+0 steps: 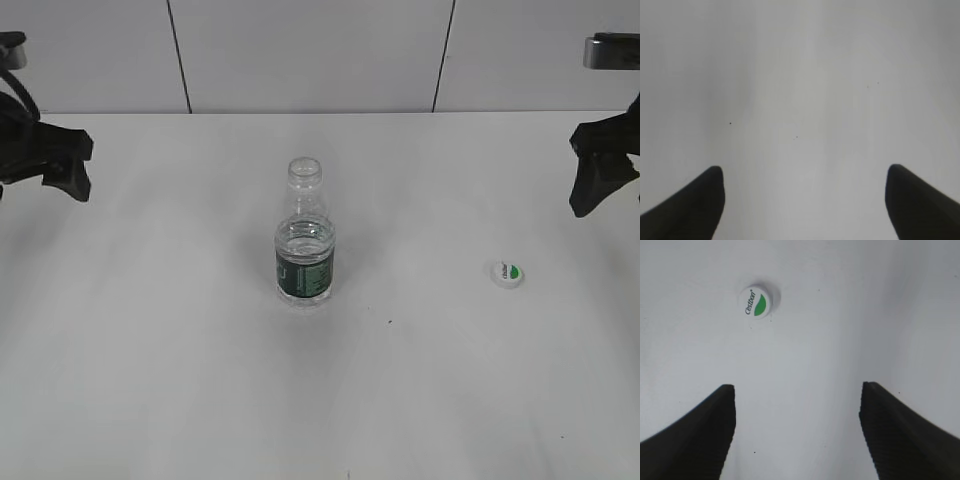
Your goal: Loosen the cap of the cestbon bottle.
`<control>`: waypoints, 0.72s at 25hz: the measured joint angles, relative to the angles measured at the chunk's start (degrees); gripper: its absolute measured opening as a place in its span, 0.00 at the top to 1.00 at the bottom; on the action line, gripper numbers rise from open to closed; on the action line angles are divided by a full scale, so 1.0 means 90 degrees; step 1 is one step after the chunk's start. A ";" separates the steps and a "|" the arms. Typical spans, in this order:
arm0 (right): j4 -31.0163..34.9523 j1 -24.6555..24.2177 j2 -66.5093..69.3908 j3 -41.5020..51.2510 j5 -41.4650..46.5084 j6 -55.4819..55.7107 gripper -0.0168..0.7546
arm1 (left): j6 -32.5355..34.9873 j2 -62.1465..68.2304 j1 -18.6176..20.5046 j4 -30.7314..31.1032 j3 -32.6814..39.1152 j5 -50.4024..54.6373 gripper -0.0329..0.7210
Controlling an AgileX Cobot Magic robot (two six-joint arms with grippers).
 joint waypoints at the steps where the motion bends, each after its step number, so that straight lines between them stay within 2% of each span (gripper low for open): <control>1: 0.0000 0.0000 0.0000 0.0000 0.0000 0.0000 0.22 | 0.0007 0.0011 0.0001 -0.0012 -0.0063 0.0032 0.18; 5: 0.0000 0.0000 0.0000 0.0000 0.0023 0.0000 0.22 | 0.0025 0.0011 0.0007 0.0010 -0.0283 0.0246 0.18; 12: 0.0000 0.0000 0.0000 0.0000 0.0139 0.0000 0.22 | 0.0044 -0.0324 0.0007 0.0760 -0.0407 0.0980 0.18; 18: 0.0000 0.0000 -0.0024 0.0000 0.0354 0.0003 0.22 | 0.0046 -0.1090 0.0007 0.0833 -0.0407 0.1262 0.18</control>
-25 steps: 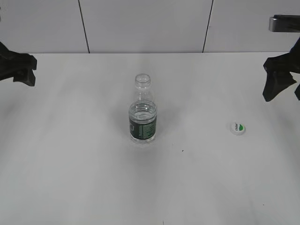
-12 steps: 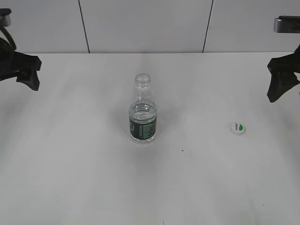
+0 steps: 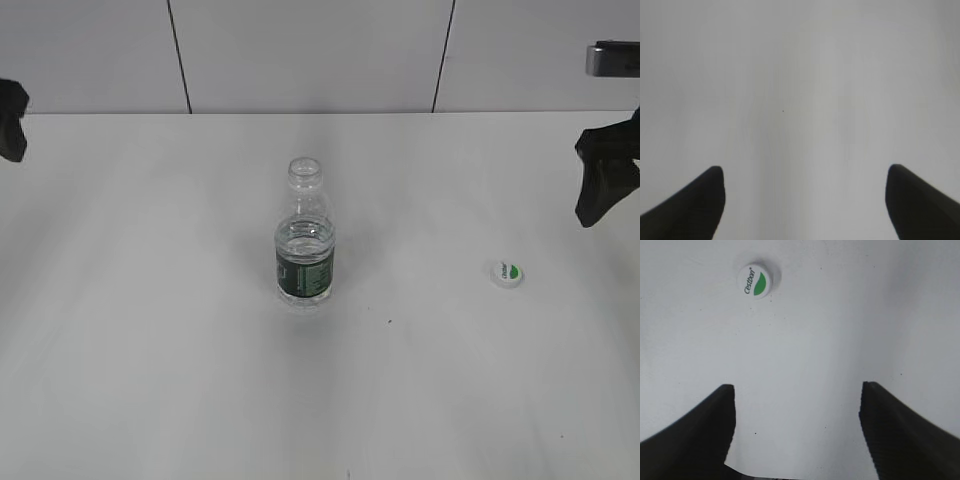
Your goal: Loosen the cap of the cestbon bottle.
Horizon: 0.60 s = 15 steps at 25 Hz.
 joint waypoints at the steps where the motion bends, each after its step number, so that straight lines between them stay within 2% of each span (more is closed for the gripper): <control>1: 0.0000 0.0000 -0.0042 0.0000 0.0020 0.0001 0.22 | 0.0000 -0.0154 0.0000 0.0008 0.0000 0.0015 0.18; 15: -0.0002 0.0000 -0.1533 0.0000 0.0473 -0.0003 0.22 | 0.0006 -0.2008 0.0000 0.0007 0.0007 0.0535 0.18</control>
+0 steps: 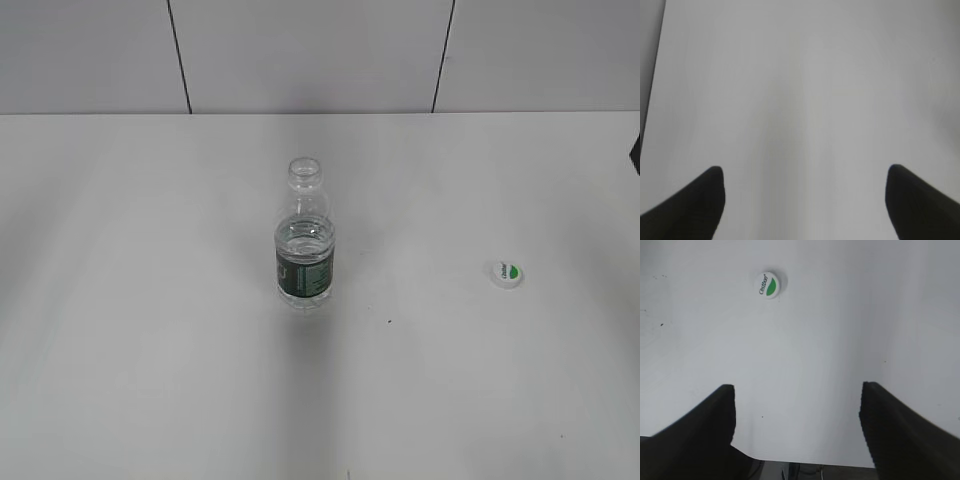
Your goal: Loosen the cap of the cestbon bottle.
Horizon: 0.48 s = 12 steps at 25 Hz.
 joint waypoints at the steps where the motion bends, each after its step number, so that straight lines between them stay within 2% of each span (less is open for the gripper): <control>1: 0.0000 0.0000 -0.0109 0.0000 0.0032 -0.0007 0.22 | 0.0000 -0.0124 0.0000 0.0007 0.0049 -0.0008 0.18; 12: -0.0005 0.0000 -0.1235 0.0000 0.0109 -0.0030 0.22 | 0.0043 -0.2232 -0.0006 0.0007 0.1724 -0.0306 0.19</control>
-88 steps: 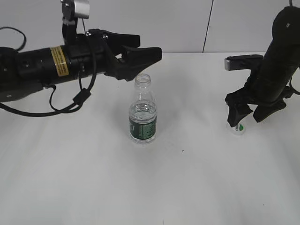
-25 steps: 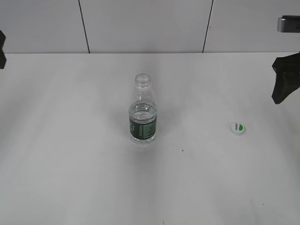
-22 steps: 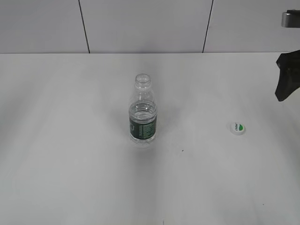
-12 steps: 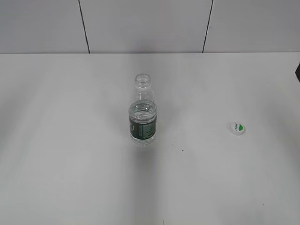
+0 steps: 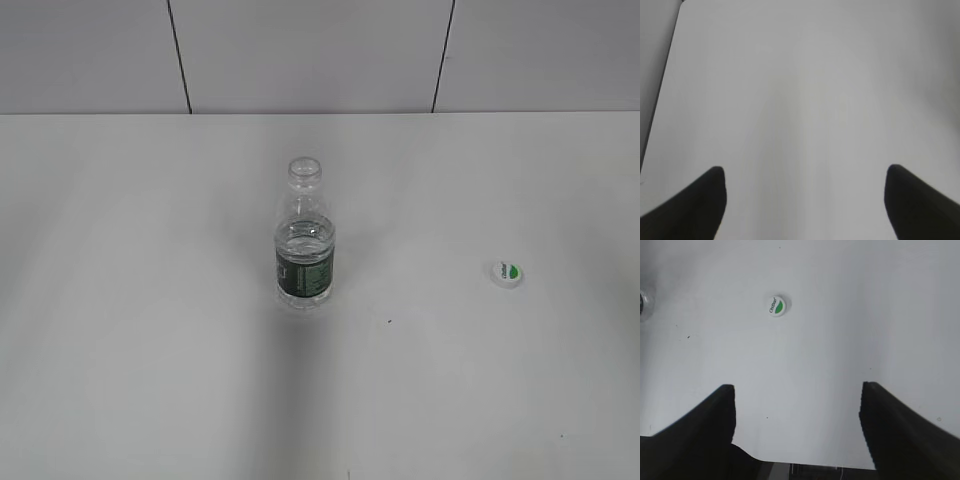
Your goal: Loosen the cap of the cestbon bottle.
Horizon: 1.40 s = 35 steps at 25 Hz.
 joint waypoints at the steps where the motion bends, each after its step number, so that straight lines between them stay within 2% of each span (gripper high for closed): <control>1: 0.0000 0.0000 -0.0093 0.0000 0.0000 0.0000 0.22 | 0.0000 -0.0367 0.0000 0.0000 0.0145 0.0007 0.19; 10: 0.0006 0.0000 -0.0800 0.0000 0.0014 -0.0006 0.22 | 0.0051 -0.2564 0.0000 -0.0238 0.1512 -0.0039 0.22; 17: 0.0116 0.0000 -0.1256 0.0089 0.0021 -0.0024 0.22 | 0.1396 -0.4167 0.0000 -0.1269 0.1865 0.0087 0.24; 20: 0.0122 0.0000 -0.1520 0.0449 0.0021 -0.0036 0.22 | 0.1594 -0.4689 0.0000 -0.1558 0.1974 0.0138 0.26; 25: 0.0122 0.0000 -0.2201 0.1338 -0.0021 -0.0042 0.22 | 0.1648 -0.5309 0.0000 -0.1655 0.2232 0.0426 0.27; 35: 0.0135 0.0000 -0.4328 0.2908 -0.0669 -0.0338 0.22 | 0.1650 -0.5378 0.0000 -0.1698 0.2515 0.0705 0.27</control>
